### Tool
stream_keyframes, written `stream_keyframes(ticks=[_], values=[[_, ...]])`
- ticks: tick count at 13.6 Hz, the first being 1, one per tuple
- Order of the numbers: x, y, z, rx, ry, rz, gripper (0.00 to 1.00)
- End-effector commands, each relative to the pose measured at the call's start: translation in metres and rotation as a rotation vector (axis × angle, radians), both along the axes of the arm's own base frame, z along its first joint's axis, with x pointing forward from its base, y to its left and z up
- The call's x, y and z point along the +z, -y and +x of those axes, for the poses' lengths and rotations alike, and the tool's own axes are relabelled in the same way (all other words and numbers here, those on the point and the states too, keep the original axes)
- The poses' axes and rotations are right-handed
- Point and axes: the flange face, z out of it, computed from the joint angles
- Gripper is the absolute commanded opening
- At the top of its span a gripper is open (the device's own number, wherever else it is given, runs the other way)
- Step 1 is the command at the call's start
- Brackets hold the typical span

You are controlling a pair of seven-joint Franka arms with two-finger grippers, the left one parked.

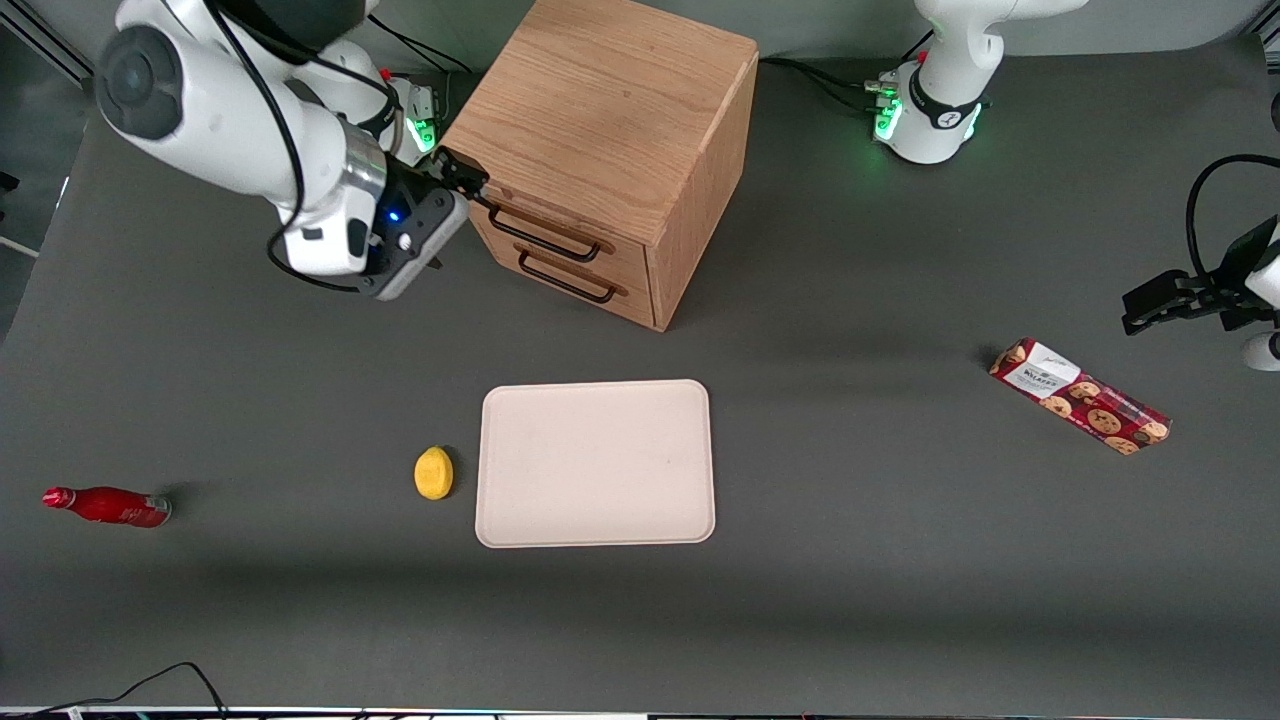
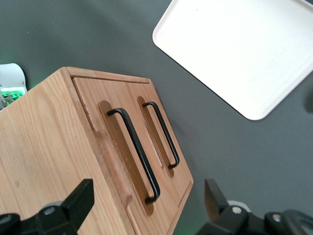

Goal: Open upper drawer
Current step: 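Move the right gripper to the upper drawer's black handle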

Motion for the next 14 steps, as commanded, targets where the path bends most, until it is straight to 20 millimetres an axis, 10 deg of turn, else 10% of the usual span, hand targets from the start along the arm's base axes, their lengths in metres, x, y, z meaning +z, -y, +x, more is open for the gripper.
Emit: stream_keyframes(ticks=[1,14], values=[[-0.023,-0.012,0.008,0.036,-0.041,0.012,1.0],[-0.115,-0.048,-0.01,0.156,-0.172,-0.053,1.0]])
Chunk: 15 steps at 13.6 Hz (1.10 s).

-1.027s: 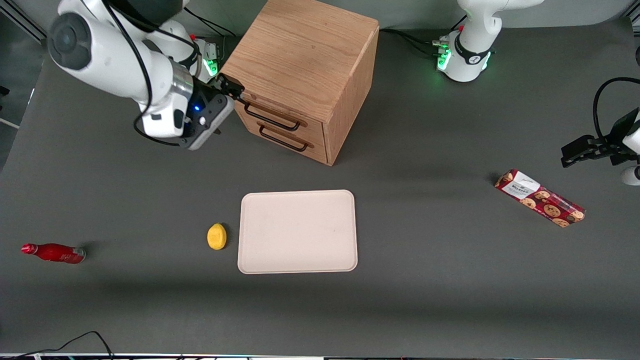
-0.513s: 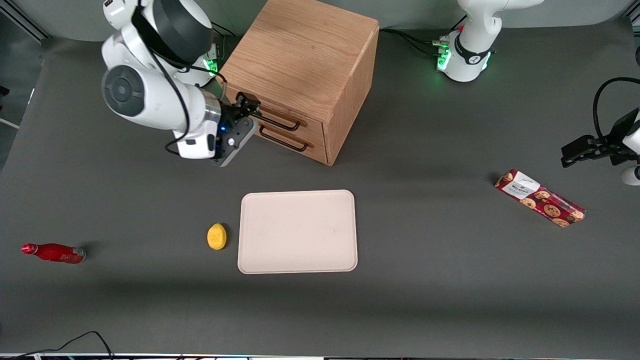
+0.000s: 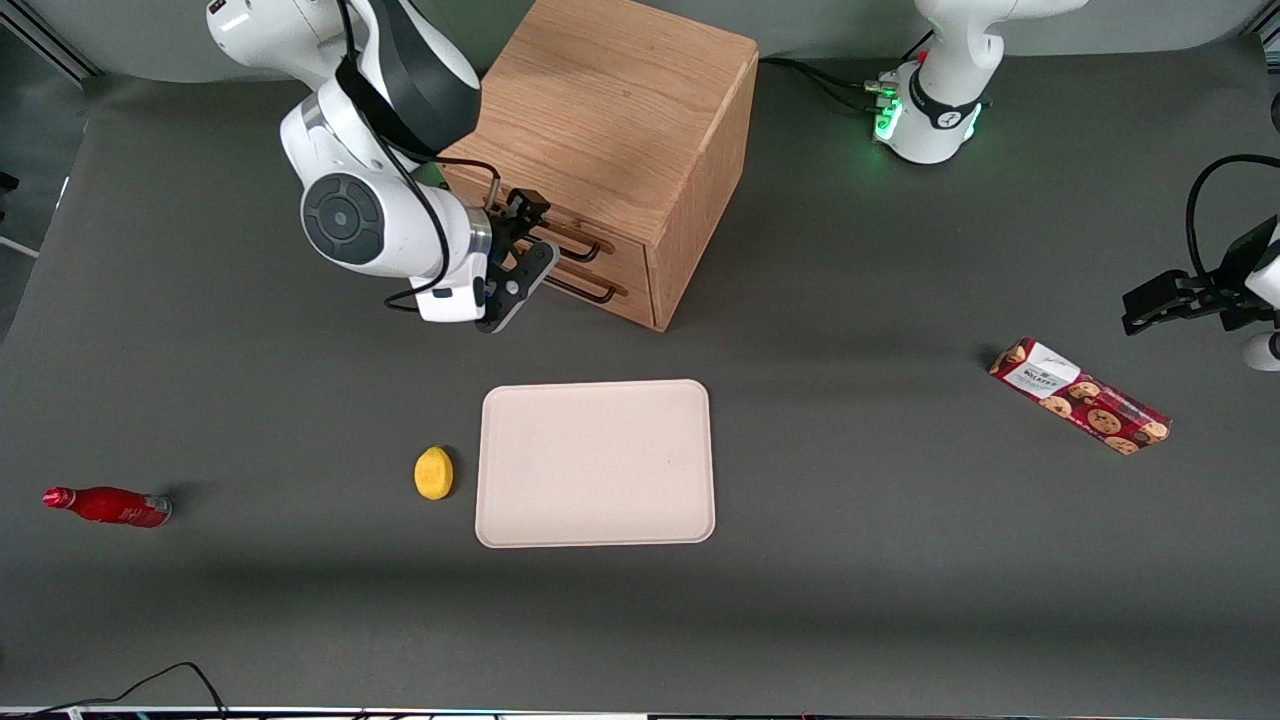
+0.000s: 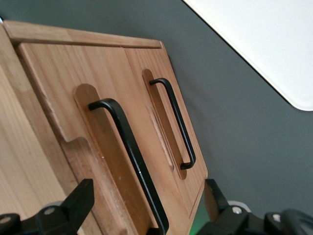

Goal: Open upper drawer
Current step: 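Move the right gripper to the upper drawer's black handle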

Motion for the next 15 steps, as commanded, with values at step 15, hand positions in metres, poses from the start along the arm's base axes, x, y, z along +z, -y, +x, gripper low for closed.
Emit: stream_keyframes(ticks=[15], values=[[-0.062,0.005,-0.011,0.095,-0.018,0.047,1.0]])
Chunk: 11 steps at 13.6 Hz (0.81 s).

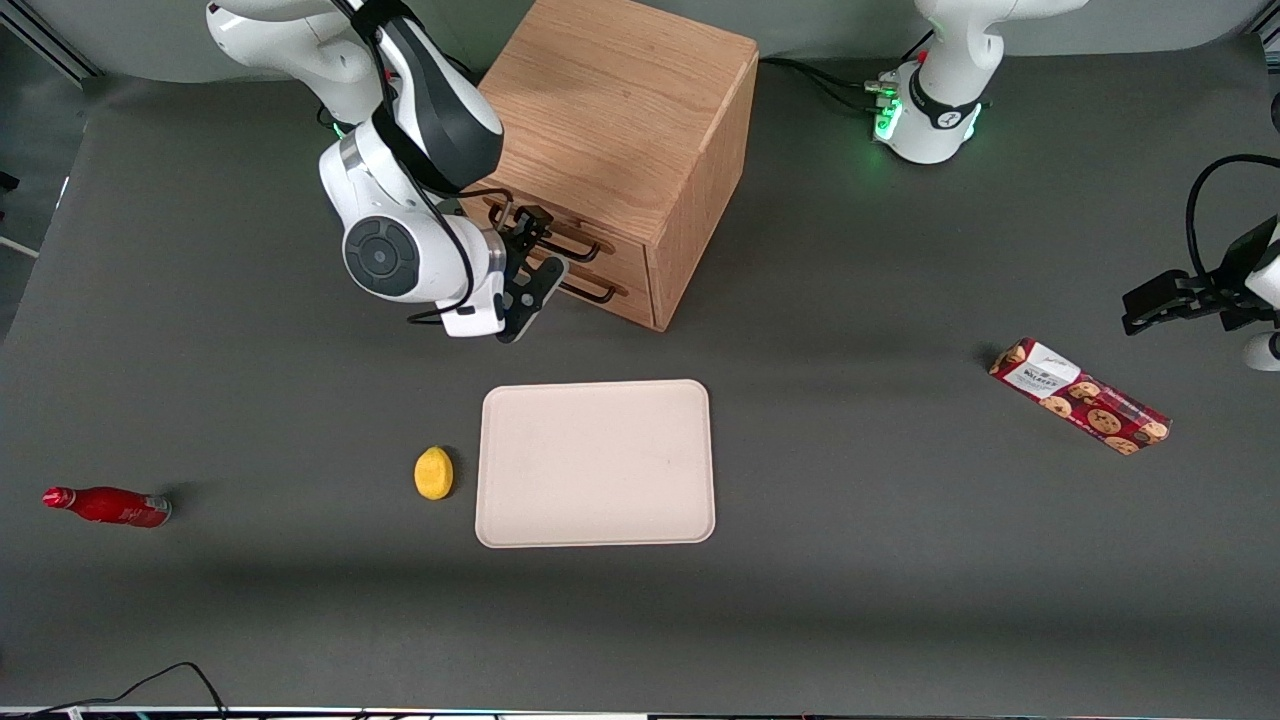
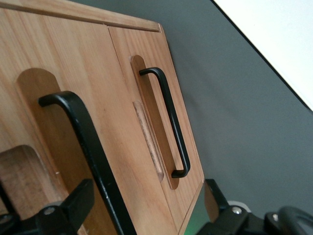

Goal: Open upper drawer

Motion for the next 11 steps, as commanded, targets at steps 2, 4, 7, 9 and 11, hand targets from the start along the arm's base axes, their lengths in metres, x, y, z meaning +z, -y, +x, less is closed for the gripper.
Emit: stream_keyframes(ticks=[2,4,7,9,11], values=[[-0.015,0.012,0.003,0.026,0.016,0.047,1.0],[-0.021,0.013,0.004,0.025,0.012,0.043,1.0],[-0.03,0.012,0.006,0.019,0.011,0.04,1.0],[-0.034,0.011,0.007,0.018,0.012,0.038,1.0],[-0.038,0.011,0.007,0.019,0.008,0.034,1.0]])
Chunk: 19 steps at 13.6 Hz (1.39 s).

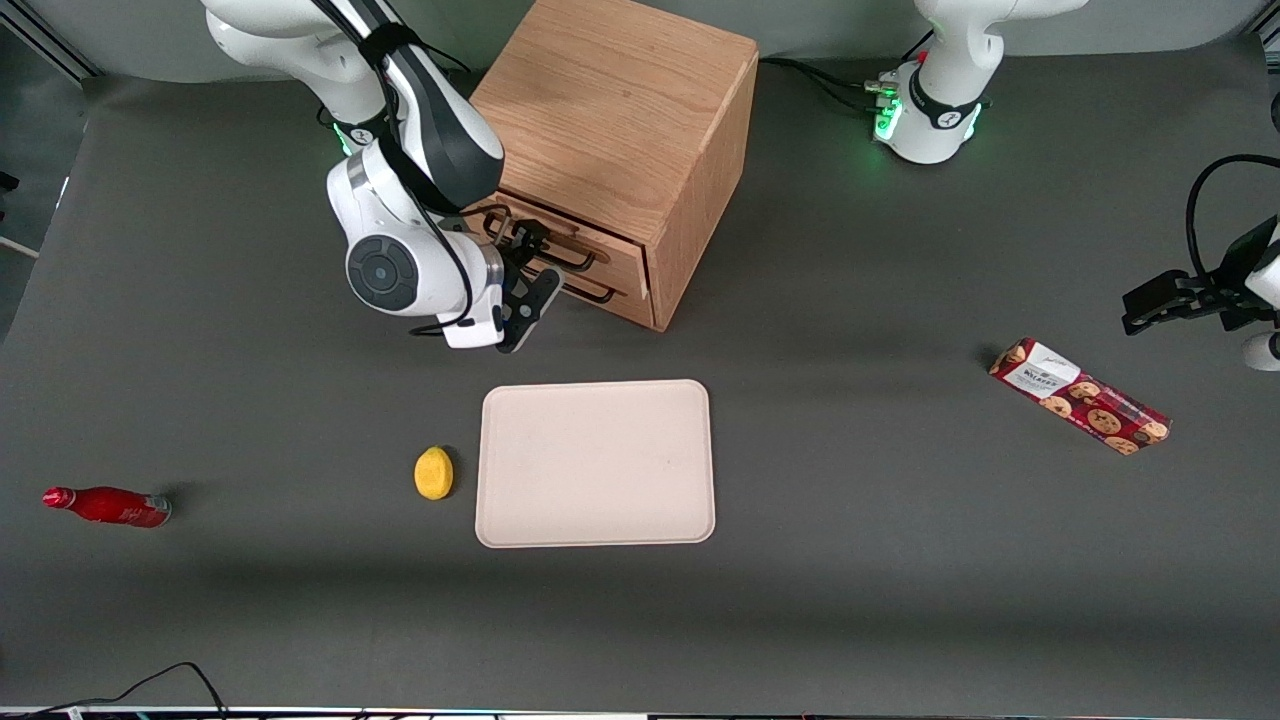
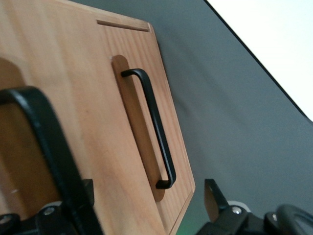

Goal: Open upper drawer
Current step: 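Pull the handle with the right gripper, sliding the drawer out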

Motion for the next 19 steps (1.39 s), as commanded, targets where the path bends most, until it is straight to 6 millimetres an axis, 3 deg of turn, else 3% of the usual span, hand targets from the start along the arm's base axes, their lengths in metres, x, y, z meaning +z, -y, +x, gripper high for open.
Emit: stream_keyframes(ticks=[1,10,19], values=[[-0.005,0.001,0.004,0.012,0.005,0.019,1.0],[0.006,0.014,0.03,-0.017,0.041,0.032,1.0],[0.007,0.044,0.06,-0.003,0.089,0.016,1.0]])
